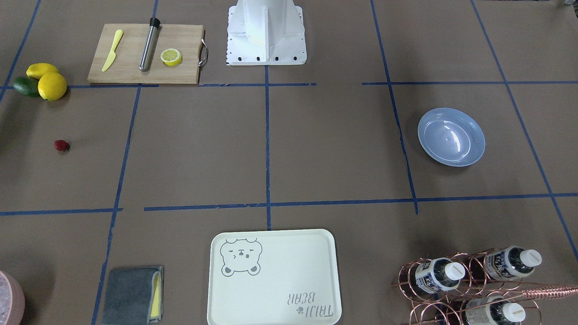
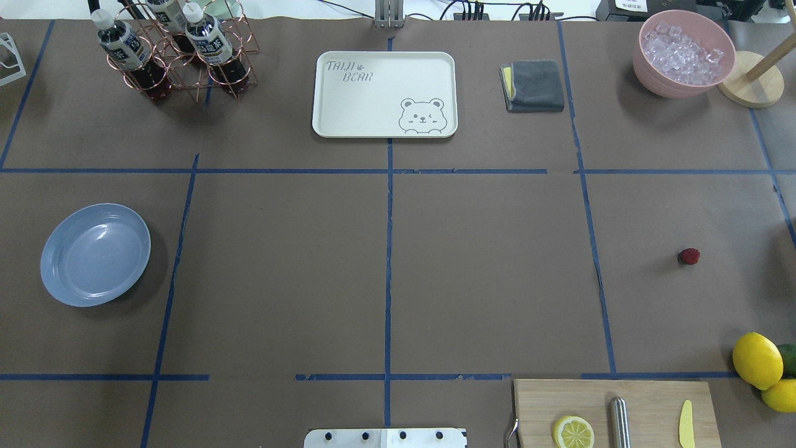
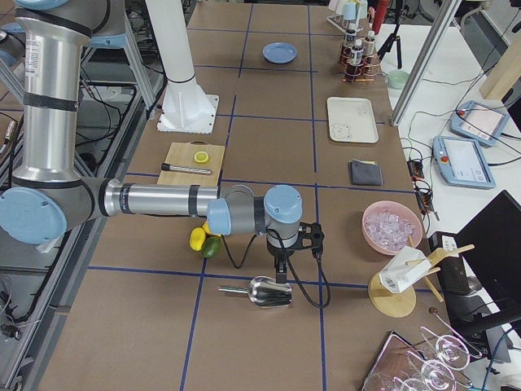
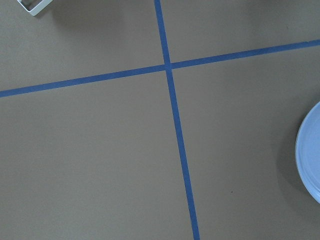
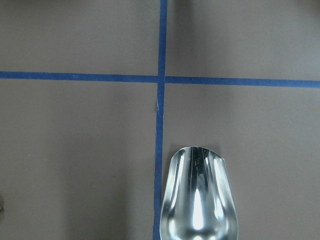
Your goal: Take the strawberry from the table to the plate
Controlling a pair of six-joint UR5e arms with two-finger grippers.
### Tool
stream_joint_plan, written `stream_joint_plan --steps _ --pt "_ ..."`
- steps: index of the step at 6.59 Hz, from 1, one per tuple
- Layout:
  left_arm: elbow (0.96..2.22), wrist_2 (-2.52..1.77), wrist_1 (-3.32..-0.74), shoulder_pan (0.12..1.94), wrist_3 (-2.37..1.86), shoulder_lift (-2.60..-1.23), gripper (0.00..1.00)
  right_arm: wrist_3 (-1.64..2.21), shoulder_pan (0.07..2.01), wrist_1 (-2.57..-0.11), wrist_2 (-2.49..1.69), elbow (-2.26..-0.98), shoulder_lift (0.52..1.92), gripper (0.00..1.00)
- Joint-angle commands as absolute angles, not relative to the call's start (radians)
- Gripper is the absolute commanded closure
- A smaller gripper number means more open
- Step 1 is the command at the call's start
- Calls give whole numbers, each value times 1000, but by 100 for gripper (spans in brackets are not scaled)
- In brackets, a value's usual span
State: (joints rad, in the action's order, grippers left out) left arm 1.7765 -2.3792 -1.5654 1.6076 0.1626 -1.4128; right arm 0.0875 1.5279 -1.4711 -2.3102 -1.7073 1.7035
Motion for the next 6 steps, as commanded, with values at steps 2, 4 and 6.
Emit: stream_joint_plan --steps 2,4,6 --pt "1786 -2378 -1569 1608 166 -1411 0 71 1523 -1468 -2306 -1707 1703 0" --pt "1770 -2294 -1656 1583 164 -1408 0 89 1503 -1387 -2312 -1709 1701 0" --pt "1782 -2287 -1728 1578 170 -1413 0 106 1433 -1246 -2309 -1710 1697 0"
